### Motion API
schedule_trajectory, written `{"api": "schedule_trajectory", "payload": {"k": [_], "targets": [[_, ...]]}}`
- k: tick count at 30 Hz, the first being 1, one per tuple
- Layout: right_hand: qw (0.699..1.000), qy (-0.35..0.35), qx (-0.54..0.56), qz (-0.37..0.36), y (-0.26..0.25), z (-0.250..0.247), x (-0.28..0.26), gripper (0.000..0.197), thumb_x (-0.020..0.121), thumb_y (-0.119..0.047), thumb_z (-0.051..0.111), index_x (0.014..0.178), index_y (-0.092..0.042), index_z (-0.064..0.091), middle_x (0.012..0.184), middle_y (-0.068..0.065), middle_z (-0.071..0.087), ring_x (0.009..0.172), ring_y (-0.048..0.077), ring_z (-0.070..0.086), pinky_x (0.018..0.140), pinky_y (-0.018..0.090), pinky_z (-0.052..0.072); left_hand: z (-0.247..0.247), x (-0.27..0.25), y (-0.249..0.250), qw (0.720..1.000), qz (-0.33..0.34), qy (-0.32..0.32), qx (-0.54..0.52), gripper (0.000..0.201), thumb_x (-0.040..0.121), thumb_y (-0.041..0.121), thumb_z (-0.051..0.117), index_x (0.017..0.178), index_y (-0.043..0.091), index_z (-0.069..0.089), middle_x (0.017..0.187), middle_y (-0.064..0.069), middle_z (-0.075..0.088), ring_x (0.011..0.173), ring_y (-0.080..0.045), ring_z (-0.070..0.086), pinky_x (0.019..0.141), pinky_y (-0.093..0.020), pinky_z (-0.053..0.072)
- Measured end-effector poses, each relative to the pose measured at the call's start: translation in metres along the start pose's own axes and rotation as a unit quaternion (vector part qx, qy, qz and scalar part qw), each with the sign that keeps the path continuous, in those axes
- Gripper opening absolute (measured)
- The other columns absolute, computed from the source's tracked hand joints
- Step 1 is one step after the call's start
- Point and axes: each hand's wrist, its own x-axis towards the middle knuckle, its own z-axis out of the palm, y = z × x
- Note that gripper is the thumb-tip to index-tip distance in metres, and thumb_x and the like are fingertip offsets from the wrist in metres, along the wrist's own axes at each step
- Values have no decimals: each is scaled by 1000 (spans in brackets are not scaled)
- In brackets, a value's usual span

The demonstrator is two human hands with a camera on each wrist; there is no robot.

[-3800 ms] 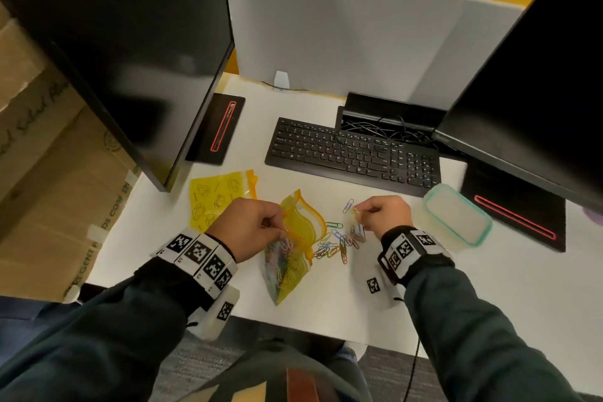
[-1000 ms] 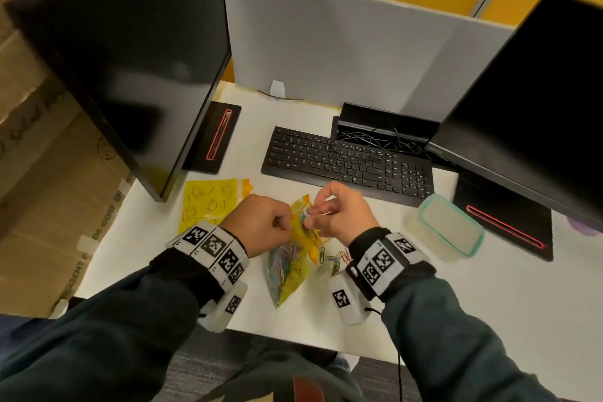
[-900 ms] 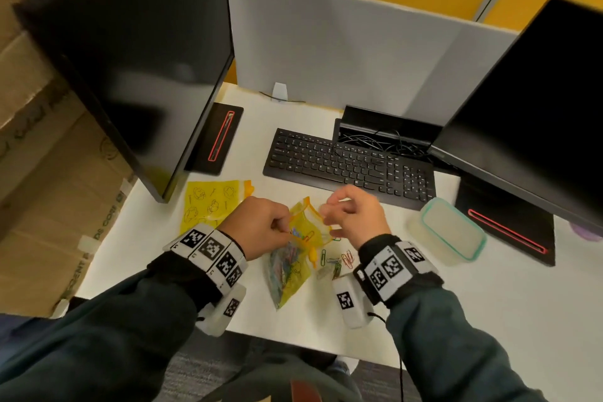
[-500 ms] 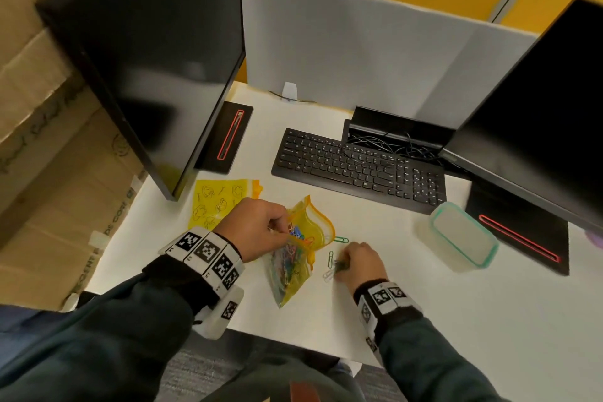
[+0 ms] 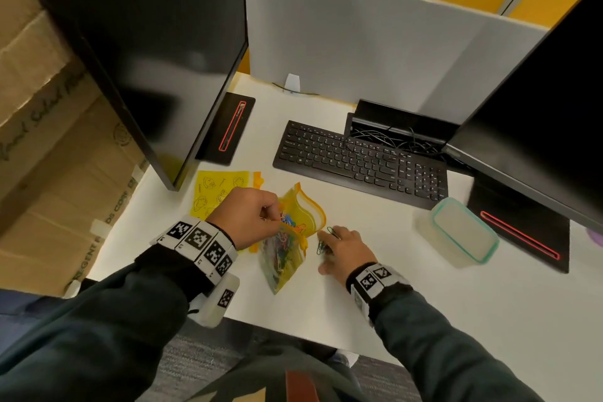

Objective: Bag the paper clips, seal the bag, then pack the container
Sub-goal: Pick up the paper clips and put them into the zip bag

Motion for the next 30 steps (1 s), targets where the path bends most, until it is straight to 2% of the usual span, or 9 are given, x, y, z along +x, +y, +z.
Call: {"api": "schedule_trajectory", "payload": {"k": [3,6,13,17,19,21,22,26,30], "targets": [[999,43,12,-11,1,9,-2,47,92,-19,48,138,-24,42,139,10,42,125,30,39,100,35,41,2,1,0,1000,5,2,-5,36,66,5,68,49,32,52,63,5,64,78,-20,66,76,-37,56],[998,54,16,-18,1,14,-4,39,96,-13,40,133,-20,50,128,12,49,119,29,46,96,33,43,3,2,0,1000,7,-1,-16,36,66,5,69,48,31,52,70,-5,70,87,-24,68,77,-40,56],[996,81,24,1,-1,15,-10,35,90,0,38,122,-6,52,119,16,50,108,31,54,88,34,46,5,5,-1,999,3,-12,-36,34,64,6,70,46,29,54,72,-9,72,92,-30,68,79,-43,57],[987,102,111,49,3,2,-7,25,83,1,45,102,-5,61,107,15,61,96,29,57,78,28,43,4,4,1,999,4,-14,-36,32,64,7,72,46,28,55,72,-10,72,91,-31,68,81,-44,56],[973,109,187,75,10,-2,-4,24,76,6,49,81,-11,67,87,7,66,82,22,55,68,20,39,4,5,2,999,2,-13,-35,33,64,6,72,46,28,56,73,-10,72,92,-32,68,81,-43,56],[952,114,264,105,18,-2,-3,34,69,12,53,59,-19,62,62,-4,59,69,19,55,61,19,47,4,4,5,1000,4,-15,-22,32,66,4,71,48,28,56,73,-10,72,92,-30,68,81,-41,56],[940,123,295,118,21,-3,-4,38,67,14,55,52,-22,59,55,-7,57,63,19,56,61,21,52,4,4,5,1000,5,-17,-21,32,66,3,70,49,27,56,72,-9,72,92,-30,68,80,-42,56],[895,156,386,159,32,-10,-16,38,67,17,59,51,-17,63,53,1,61,53,16,56,59,21,53,5,2,6,999,12,-21,-22,33,66,2,68,48,27,55,71,-9,72,92,-31,68,80,-44,56],[835,207,493,133,29,-40,-31,34,68,19,57,55,-10,68,65,17,69,63,26,63,68,38,61,7,2,9,1000,15,-10,-4,35,66,6,70,48,30,52,65,-5,67,79,-27,67,75,-38,56]]}}
